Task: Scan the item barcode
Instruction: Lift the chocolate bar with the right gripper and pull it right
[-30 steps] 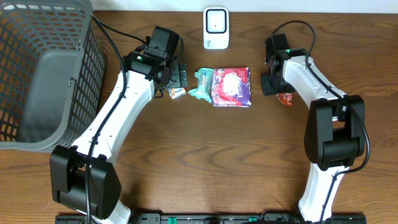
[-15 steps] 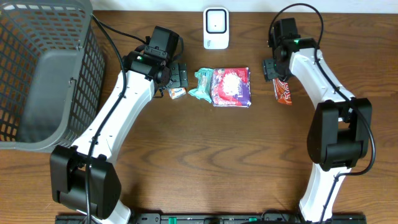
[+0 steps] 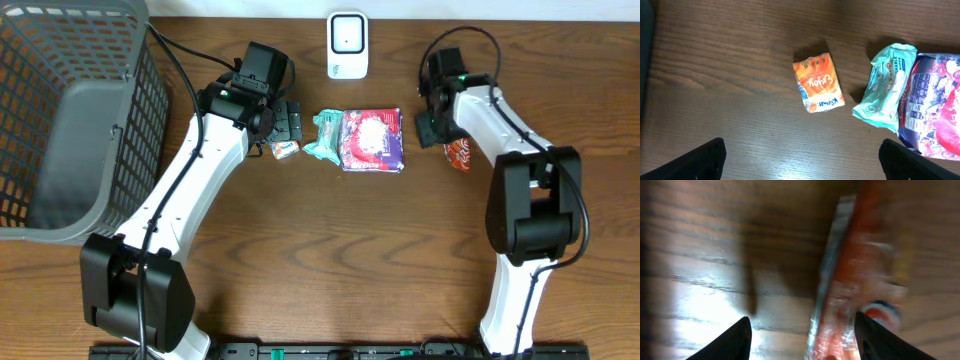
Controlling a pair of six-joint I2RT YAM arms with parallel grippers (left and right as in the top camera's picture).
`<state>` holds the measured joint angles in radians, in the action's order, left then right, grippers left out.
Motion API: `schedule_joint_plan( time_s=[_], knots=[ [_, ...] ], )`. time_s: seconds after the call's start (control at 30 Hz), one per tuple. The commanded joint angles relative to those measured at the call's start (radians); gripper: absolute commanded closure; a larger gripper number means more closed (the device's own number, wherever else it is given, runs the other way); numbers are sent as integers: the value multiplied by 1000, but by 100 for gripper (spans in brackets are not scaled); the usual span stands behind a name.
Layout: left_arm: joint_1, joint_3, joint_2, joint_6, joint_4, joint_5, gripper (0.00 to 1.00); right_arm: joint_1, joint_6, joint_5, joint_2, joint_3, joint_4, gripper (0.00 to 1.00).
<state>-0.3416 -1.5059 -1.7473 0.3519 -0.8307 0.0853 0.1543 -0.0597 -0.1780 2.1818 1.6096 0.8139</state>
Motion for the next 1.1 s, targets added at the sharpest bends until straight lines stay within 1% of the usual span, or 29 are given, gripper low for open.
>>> schedule_joint_plan(
  time_s=[0.0, 0.03, 0.07, 0.1, 0.13, 0.2, 0.27, 0.37, 0.43, 0.47, 0.5, 0.53, 0.6, 0.67, 0.7, 0.83, 0.97, 1.07],
  knots=[
    [3, -16, -7, 5, -3, 13, 2, 5, 23, -22, 36, -27, 2, 38],
    [3, -16, -7, 5, -3, 13, 2, 6, 35, -17, 36, -27, 3, 40],
    [3, -16, -7, 5, -3, 13, 2, 9, 47, -13, 36, -27, 6, 46],
    [3, -16, -7, 5, -3, 13, 2, 13, 48, 0, 36, -26, 8, 54],
    [3, -16, -7, 5, -3, 13, 2, 18, 48, 13, 35, -23, 13, 66],
    [3, -16, -7, 5, -2, 13, 2, 33, 49, 27, 34, -6, 34, 79],
    [3, -16, -7, 5, -2, 13, 2, 51, 60, 19, 34, 40, 77, 82],
    [3, -16, -7, 5, -3, 13, 2, 62, 63, 18, 34, 142, 156, 78],
    [3, -16, -7, 5, -2, 13, 2, 61, 64, 10, 34, 225, 211, 71],
    [3, -16, -7, 5, -2, 13, 2, 58, 65, 0, 34, 267, 238, 64],
    [3, -16, -7, 5, -3, 13, 2, 55, 66, -10, 34, 307, 264, 55],
    [3, -16, -7, 5, -2, 13, 2, 50, 66, -25, 34, 348, 290, 42],
    [3, -16, -7, 5, -2, 13, 2, 41, 66, -53, 34, 397, 323, 34],
    [3, -16, -7, 5, -3, 13, 2, 29, 53, -54, 34, 412, 339, 28],
    [3, -16, -7, 5, -3, 13, 2, 19, 42, -52, 34, 410, 341, 27],
    [3, -16, -7, 5, -2, 13, 2, -28, 17, -18, 37, 368, 342, 27],
    [3, -16, -7, 5, -3, 13, 2, -88, -45, 166, 37, 306, 329, 30],
    [3, -16, -7, 5, -3, 13, 2, -131, -82, 299, 37, 233, 285, 32]
  ],
)
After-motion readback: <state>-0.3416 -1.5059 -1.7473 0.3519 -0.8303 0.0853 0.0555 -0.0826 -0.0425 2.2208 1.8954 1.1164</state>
